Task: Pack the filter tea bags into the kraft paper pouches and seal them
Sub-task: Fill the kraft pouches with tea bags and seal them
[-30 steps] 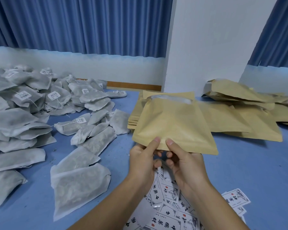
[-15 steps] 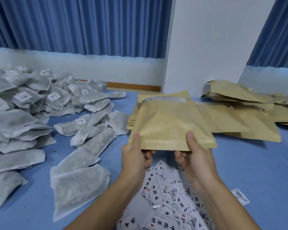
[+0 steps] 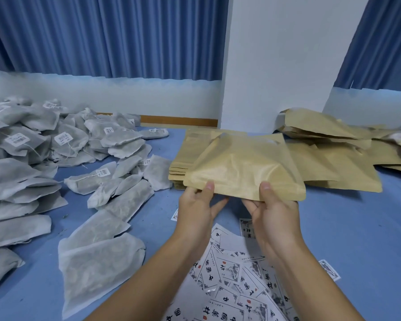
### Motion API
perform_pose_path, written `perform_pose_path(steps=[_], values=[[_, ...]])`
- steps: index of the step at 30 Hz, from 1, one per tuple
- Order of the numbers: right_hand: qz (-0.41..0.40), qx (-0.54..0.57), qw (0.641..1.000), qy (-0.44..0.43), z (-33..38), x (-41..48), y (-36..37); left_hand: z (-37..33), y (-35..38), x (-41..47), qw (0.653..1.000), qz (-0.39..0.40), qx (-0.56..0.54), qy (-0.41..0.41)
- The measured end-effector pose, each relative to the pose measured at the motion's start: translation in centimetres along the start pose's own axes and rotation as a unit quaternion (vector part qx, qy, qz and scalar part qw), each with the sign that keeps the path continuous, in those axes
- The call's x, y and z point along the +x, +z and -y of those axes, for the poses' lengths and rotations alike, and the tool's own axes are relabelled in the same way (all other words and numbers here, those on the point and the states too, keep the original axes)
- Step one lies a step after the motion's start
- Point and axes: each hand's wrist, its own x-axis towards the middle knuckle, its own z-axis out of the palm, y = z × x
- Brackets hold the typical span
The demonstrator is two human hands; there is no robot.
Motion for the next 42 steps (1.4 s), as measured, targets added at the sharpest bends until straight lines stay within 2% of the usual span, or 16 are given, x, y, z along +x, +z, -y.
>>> perform_pose_path(steps=[6, 9, 12, 14, 17, 19, 20, 22, 24, 26, 28, 32, 34, 37, 39, 42], values=[[-0.004, 0.062, 0.997, -0.036, 2.3, 2.7, -2.0, 0.8, 4.2, 2.3, 0.999, 0.021, -0.038, -0.005], [-0.003, 0.071, 0.995, -0.07, 4.9, 6.7, -2.5, 0.9, 8.4, 5.5, 0.996, 0.079, -0.044, 0.007], [-0.059, 0.126, 0.987, -0.079, 8.2, 13.1, -1.9, 0.7, 13.5, 10.3, 0.996, 0.085, 0.006, -0.031], [-0.077, 0.178, 0.981, -0.024, 9.2, 16.1, -1.8, 0.8, 15.3, 12.5, 0.991, 0.068, 0.105, -0.046], [-0.102, 0.128, 0.986, 0.022, 7.7, 17.4, -2.0, 1.0, 14.0, 13.8, 0.935, 0.051, 0.343, 0.076], [-0.088, -0.032, 0.995, -0.015, 5.6, 16.7, -1.2, 0.8, 11.2, 13.8, 0.866, 0.036, 0.478, 0.142], [-0.065, -0.149, 0.986, -0.044, 4.4, 16.0, -0.7, 0.6, 9.6, 14.0, 0.822, 0.031, 0.548, 0.152], [0.007, -0.378, 0.917, -0.124, 2.2, 14.5, 0.4, 0.0, 6.5, 13.9, 0.717, 0.026, 0.683, 0.138], [0.112, -0.554, 0.809, -0.161, 0.1, 13.1, 1.3, -0.5, 4.1, 13.3, 0.619, 0.033, 0.776, 0.113], [0.19, -0.689, 0.681, -0.158, -1.7, 11.9, 1.7, -0.9, 2.0, 12.8, 0.567, 0.073, 0.815, 0.097], [0.214, -0.768, 0.587, -0.139, -2.7, 11.1, 1.6, -1.4, 0.2, 12.7, 0.548, 0.128, 0.82, 0.109], [0.242, -0.802, 0.513, -0.184, -2.9, 10.5, 0.8, -3.1, -2.5, 12.5, 0.514, 0.23, 0.813, 0.151], [0.265, -0.818, 0.471, -0.194, -2.8, 10.2, 0.6, -4.0, -3.4, 12.6, 0.485, 0.259, 0.816, 0.176], [0.291, -0.837, 0.413, -0.211, -2.3, 9.9, 0.4, -4.8, -4.1, 12.5, 0.473, 0.287, 0.808, 0.204], [0.305, -0.833, 0.412, -0.209, -1.8, 9.7, 0.5, -5.0, -4.3, 12.3, 0.472, 0.292, 0.803, 0.217], [0.32, -0.816, 0.443, -0.189, -1.1, 9.3, 0.6, -5.3, -4.6, 12.2, 0.487, 0.293, 0.79, 0.23]])
